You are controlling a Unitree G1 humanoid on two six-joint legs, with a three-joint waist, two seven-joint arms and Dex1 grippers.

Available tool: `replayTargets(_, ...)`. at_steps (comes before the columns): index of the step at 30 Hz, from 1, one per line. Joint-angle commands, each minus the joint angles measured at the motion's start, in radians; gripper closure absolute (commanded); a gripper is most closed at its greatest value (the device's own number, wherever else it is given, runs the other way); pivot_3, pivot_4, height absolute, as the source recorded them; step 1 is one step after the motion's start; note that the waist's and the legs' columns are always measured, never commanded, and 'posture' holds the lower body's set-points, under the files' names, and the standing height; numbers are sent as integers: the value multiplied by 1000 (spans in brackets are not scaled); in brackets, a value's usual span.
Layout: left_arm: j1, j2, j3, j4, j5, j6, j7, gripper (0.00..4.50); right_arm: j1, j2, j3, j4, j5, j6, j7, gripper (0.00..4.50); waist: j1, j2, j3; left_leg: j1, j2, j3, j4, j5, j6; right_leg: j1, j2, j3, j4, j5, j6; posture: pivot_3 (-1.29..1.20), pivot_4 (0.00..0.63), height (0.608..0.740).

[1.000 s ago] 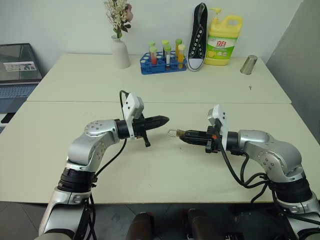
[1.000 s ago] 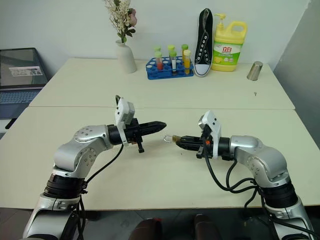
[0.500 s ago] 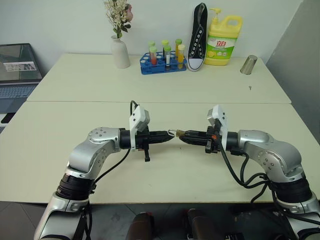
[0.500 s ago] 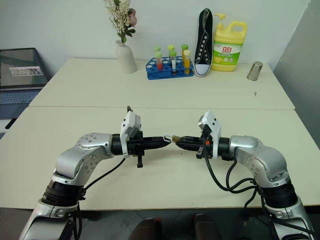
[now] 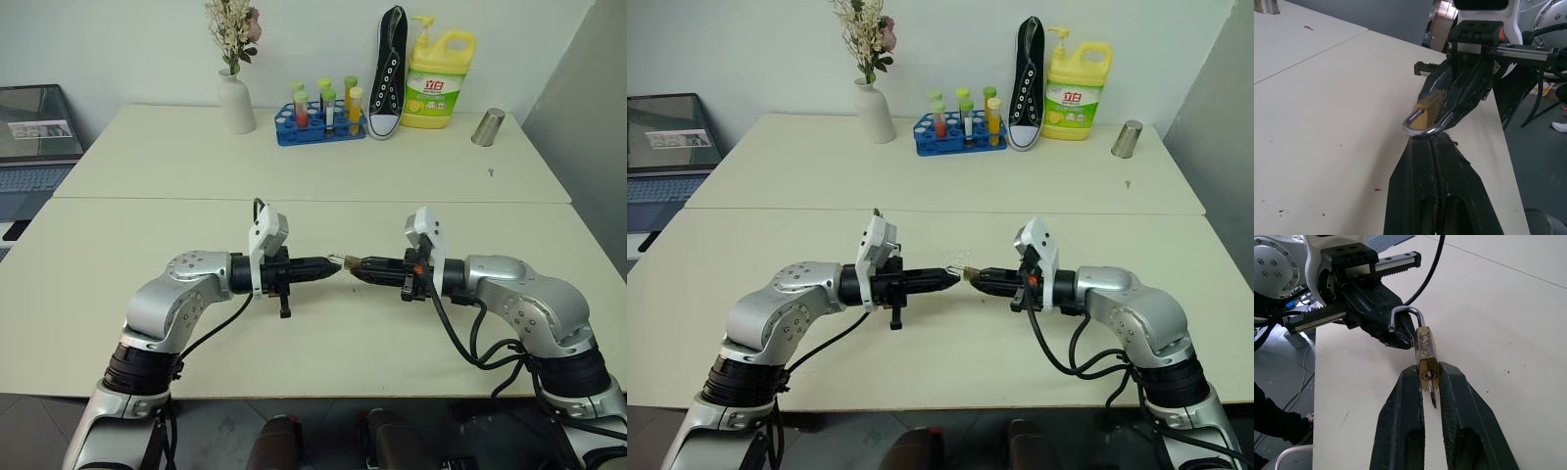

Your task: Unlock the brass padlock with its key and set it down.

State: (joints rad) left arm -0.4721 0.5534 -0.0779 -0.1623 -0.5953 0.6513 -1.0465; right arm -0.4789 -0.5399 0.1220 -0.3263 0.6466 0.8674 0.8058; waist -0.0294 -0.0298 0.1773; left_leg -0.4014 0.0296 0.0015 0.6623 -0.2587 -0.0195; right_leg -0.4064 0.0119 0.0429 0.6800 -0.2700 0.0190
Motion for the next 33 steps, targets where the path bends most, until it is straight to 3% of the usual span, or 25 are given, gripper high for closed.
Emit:
replayTargets(1,-35,-16,46,-22,-55,28,18,4500,2,-5,-5,-33,7,-9,11,4402,0,0,0,0,0,0,0,0,0,0,0,0,0,0,0,0,150,740)
replayTargets(18,-30,15,43,-35,-30,-6,33,4500,8,-10,-2,-40,13,-2,8,4402,0,0,0,0,0,0,0,0,0,0,0,0,0,0,0,0,150,740)
replayTargets(22,9,127,-19,41,255,-403,-31,4500,16,-10,-15,-33,25,26,-6,4402,-2,0,0,1,0,0,-1,0,0,0,0,0,0,0,0,0,150,740)
replayTargets(25,45,175,-49,103,353,-639,-98,3946,23,-1,-27,-26,45,63,-18,4402,0,1,1,1,0,1,-1,0,0,-1,0,1,0,0,-2,0,150,740)
replayTargets(29,105,210,-68,123,393,-817,-182,2668,19,35,-46,-2,88,142,-65,4402,0,1,1,0,0,2,-1,0,0,-1,-4,1,-1,1,-3,0,150,740)
replayTargets(33,140,229,-68,94,375,-805,-214,1425,10,91,-82,52,136,265,-143,4402,0,1,1,0,0,1,-1,0,0,-1,-5,0,-1,1,-3,0,150,740)
